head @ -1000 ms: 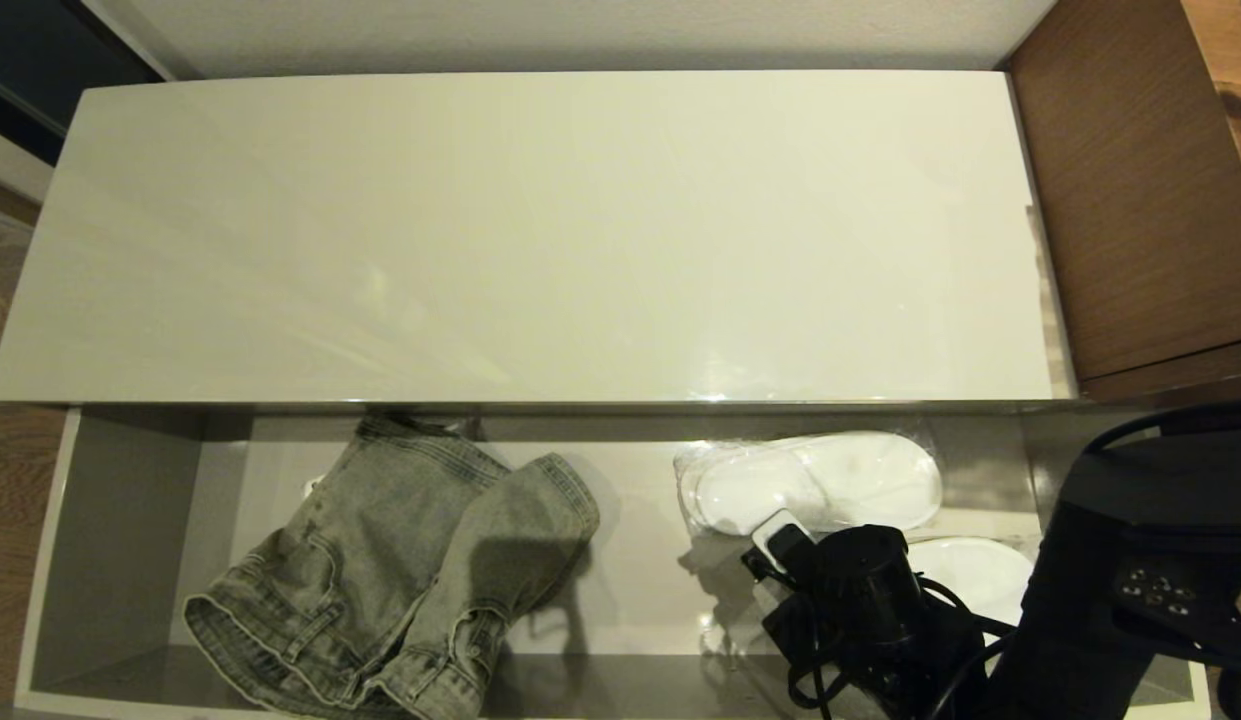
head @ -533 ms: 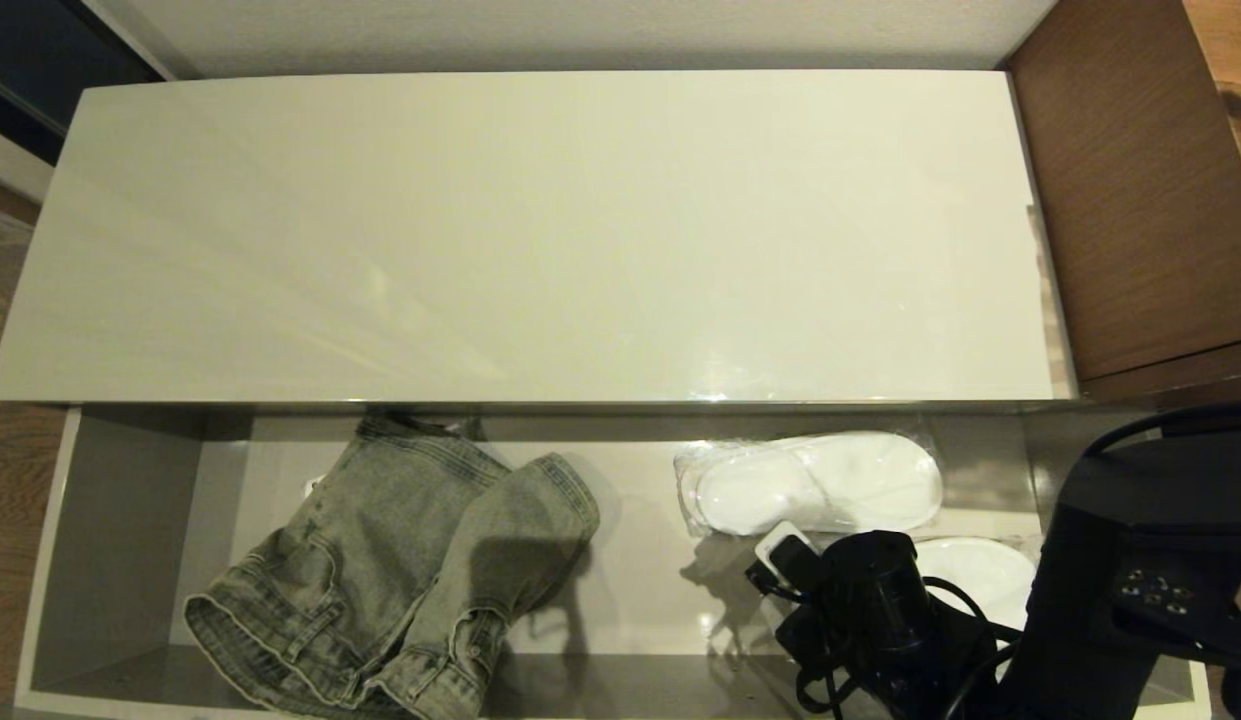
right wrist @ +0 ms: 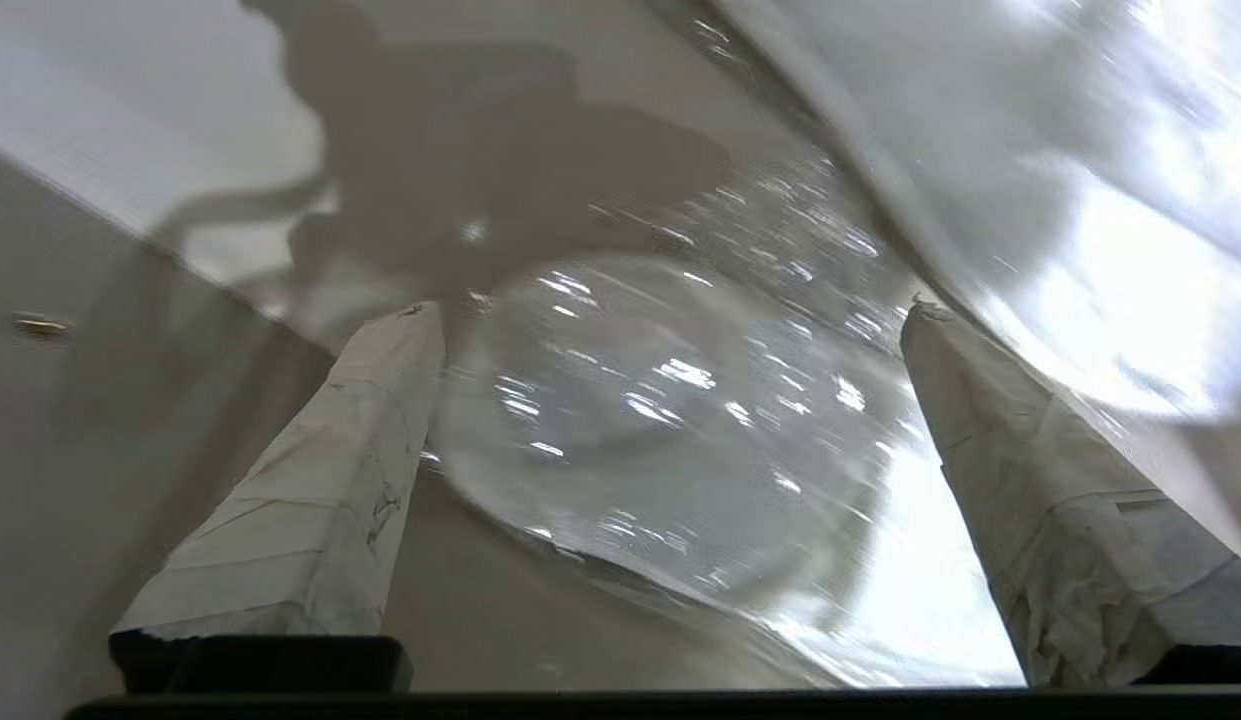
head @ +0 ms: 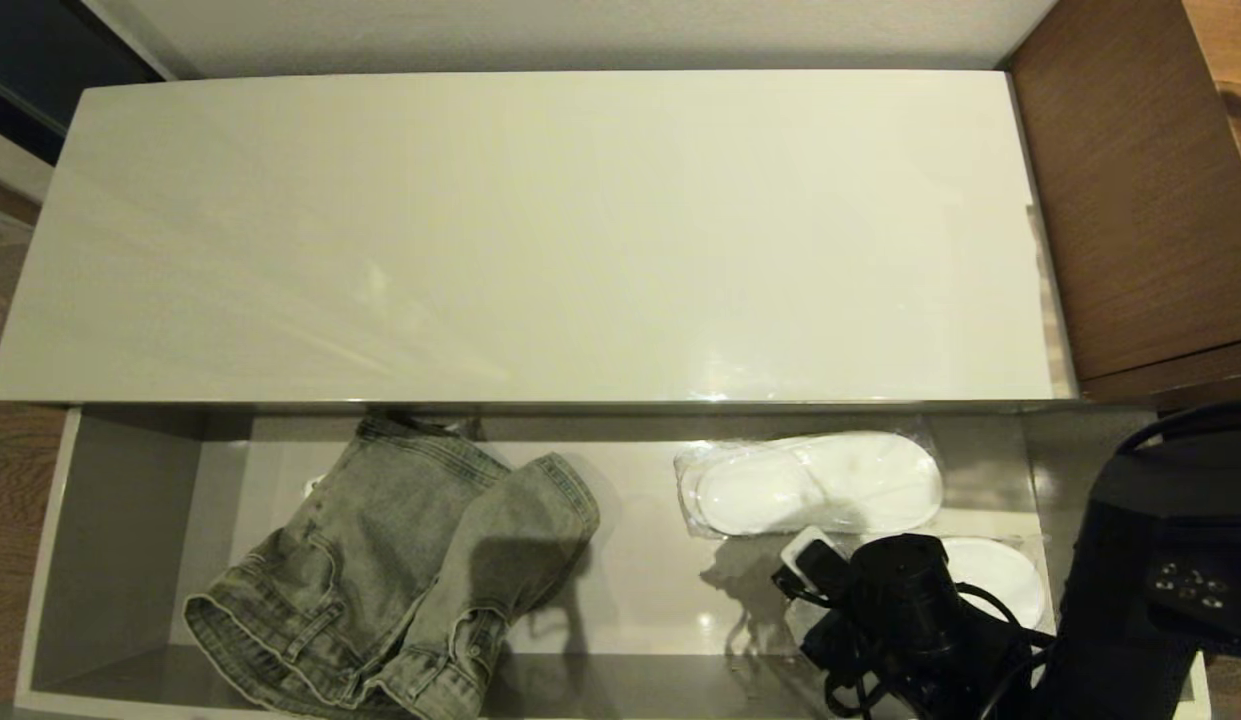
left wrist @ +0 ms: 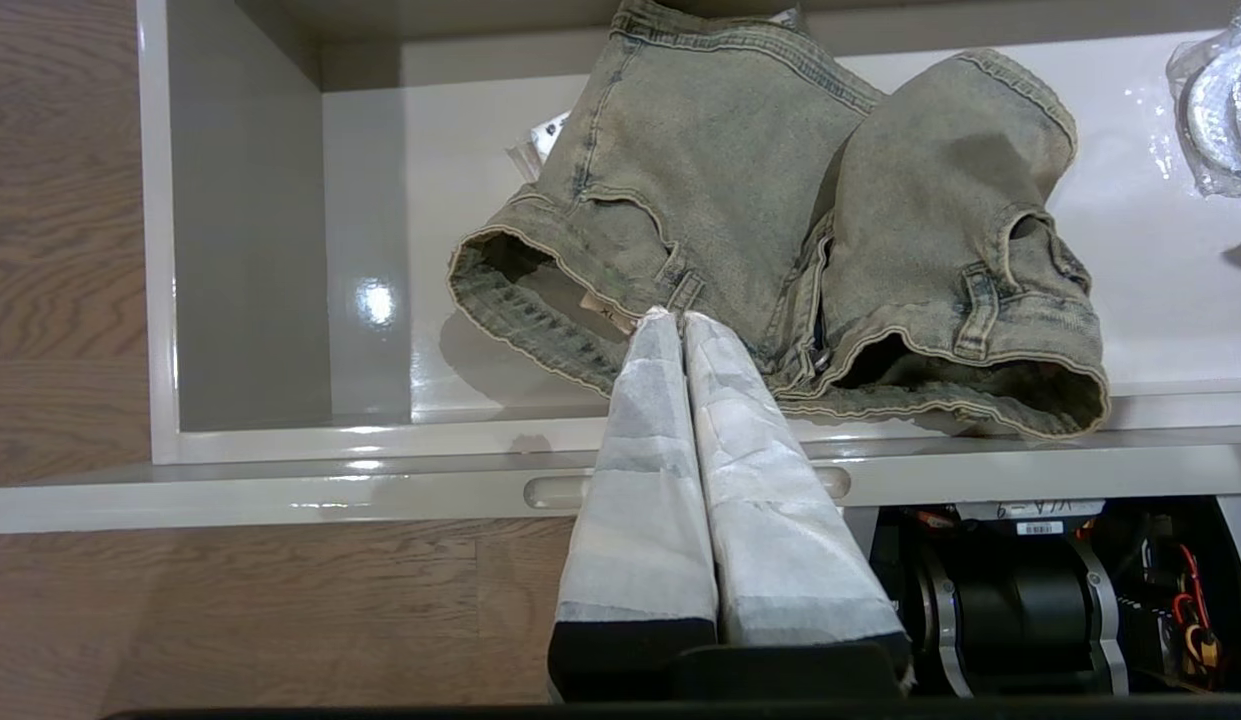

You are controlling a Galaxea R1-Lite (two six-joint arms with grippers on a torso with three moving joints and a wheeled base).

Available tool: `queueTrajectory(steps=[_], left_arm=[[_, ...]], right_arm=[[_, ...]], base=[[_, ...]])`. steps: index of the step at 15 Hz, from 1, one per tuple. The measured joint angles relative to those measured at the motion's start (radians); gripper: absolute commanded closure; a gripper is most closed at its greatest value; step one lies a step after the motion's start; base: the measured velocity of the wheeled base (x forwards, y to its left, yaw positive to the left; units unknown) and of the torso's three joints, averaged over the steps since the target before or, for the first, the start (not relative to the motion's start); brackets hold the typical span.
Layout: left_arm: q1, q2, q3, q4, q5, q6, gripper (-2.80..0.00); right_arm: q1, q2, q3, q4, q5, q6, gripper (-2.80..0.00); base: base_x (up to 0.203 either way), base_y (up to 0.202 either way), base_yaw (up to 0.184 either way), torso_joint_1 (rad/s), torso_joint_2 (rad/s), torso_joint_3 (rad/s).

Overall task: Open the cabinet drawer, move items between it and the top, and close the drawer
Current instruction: Take out the disposable slippers from the drawer

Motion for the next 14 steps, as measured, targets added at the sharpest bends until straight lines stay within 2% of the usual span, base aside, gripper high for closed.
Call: queueTrajectory(steps=[9, 14], left_arm=[[0.000, 0.000, 0.000, -0.001, 0.000, 0.000, 0.00], [0.000, 0.000, 0.000, -0.001, 0.000, 0.001, 0.00]], right_arm=[[-0.139, -0.024, 0.001, -0.065, -0.012, -0.042, -2.80], [-0.169, 0.005, 0.008, -0.114, 0.005, -0.057, -2.80]], base=[[0.000, 0.000, 0.000, 0.000, 0.00, 0.000], [0.000, 0.000, 0.000, 0.000, 0.00, 0.000]])
